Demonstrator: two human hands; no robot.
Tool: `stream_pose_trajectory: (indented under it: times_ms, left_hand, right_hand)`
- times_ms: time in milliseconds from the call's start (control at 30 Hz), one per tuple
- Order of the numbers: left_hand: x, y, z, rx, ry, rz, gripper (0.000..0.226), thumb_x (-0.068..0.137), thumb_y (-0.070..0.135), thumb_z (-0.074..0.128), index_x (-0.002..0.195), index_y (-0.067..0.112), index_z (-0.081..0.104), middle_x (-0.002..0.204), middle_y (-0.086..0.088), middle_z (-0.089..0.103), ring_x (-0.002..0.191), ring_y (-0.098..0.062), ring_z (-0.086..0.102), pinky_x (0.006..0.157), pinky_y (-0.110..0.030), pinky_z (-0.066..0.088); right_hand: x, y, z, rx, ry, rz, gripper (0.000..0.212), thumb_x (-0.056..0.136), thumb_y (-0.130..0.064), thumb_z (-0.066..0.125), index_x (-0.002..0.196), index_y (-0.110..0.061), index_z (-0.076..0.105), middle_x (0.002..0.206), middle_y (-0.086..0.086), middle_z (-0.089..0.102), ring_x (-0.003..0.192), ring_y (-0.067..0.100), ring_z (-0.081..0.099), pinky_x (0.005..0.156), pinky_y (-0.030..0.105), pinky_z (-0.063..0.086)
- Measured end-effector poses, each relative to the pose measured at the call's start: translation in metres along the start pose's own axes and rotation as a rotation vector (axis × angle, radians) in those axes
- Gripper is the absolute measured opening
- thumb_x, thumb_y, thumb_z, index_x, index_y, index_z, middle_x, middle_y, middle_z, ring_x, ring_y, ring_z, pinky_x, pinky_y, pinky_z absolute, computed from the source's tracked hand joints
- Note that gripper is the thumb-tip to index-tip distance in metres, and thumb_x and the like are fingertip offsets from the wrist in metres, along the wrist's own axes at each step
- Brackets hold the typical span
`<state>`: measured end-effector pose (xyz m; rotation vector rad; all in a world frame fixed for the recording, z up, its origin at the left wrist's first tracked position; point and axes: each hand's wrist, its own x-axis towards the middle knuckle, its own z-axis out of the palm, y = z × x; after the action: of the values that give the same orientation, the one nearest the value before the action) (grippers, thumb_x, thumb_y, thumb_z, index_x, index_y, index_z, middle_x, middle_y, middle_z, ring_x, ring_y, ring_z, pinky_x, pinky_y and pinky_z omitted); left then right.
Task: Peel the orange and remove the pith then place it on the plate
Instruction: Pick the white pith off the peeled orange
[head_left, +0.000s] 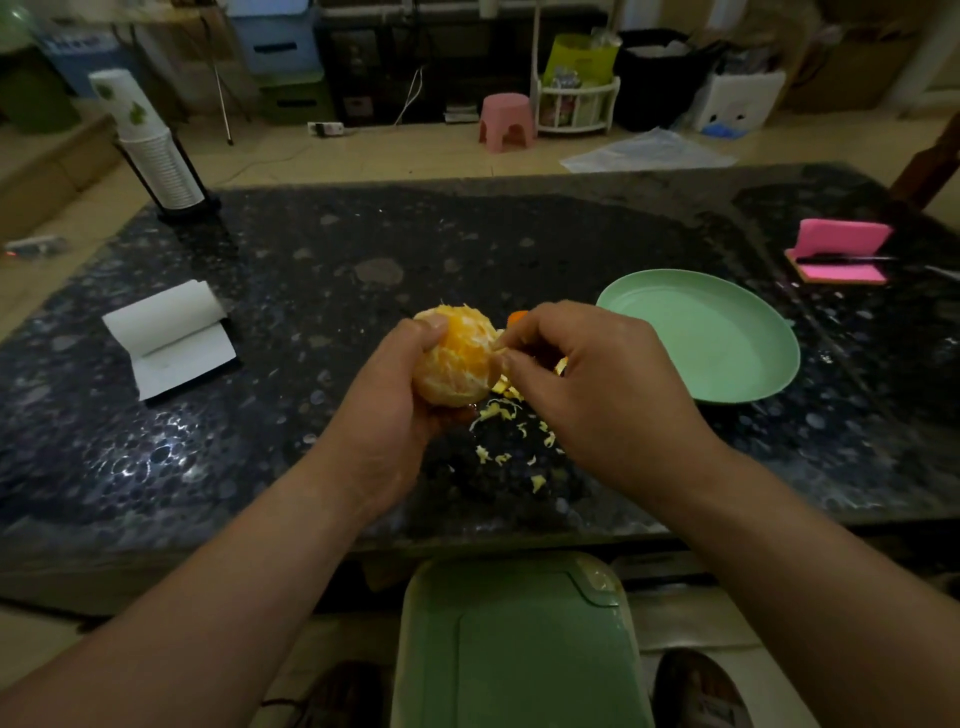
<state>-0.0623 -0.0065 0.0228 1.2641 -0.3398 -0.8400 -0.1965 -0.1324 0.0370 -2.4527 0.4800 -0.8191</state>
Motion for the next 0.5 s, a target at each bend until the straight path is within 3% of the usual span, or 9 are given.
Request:
stream_pose_trajectory:
  times_ms: [100, 233, 500]
  left_hand:
    - [0.0022, -0.0040, 0.0008, 0.086, 0.039, 0.006, 0.046, 0.094, 0.046, 0.062, 0.129, 0.017, 0.064, 0.130, -0.015, 0.070, 0.099, -0.023, 0.069, 0.076, -0.038, 0.055]
    - [0.0040, -0.0082, 0.0011, 0.153, 0.043, 0.004, 0.056, 0.084, 0.050, 0.062, 0.128, 0.016, 0.064, 0.130, -0.014, 0.069, 0.102, -0.023, 0.069, 0.079, -0.041, 0.056]
    - [0.0048, -0.0079, 0.0014, 0.146, 0.039, 0.018, 0.058, 0.083, 0.050, 0.064, 0.129, 0.015, 0.065, 0.131, -0.017, 0.069, 0.105, -0.028, 0.069, 0.085, -0.049, 0.056]
  right_hand:
    - [-0.0009, 0.0021, 0.0004, -0.147, -0.013, -0.079, 0.005, 0.098, -0.029, 0.074, 0.099, -0.025, 0.077, 0.088, -0.010, 0.069, 0.078, 0.011, 0.062, 0.065, 0.031, 0.050]
    - [-0.0010, 0.0022, 0.0041, -0.308, -0.029, -0.152, 0.012, 0.097, -0.028, 0.070, 0.089, -0.021, 0.073, 0.081, -0.004, 0.065, 0.070, 0.021, 0.060, 0.057, 0.033, 0.046]
    - [0.0008, -0.0002, 0.0059, -0.300, -0.003, -0.176, 0.012, 0.093, -0.027, 0.065, 0.084, -0.020, 0.064, 0.078, -0.004, 0.060, 0.066, 0.018, 0.052, 0.055, 0.032, 0.037]
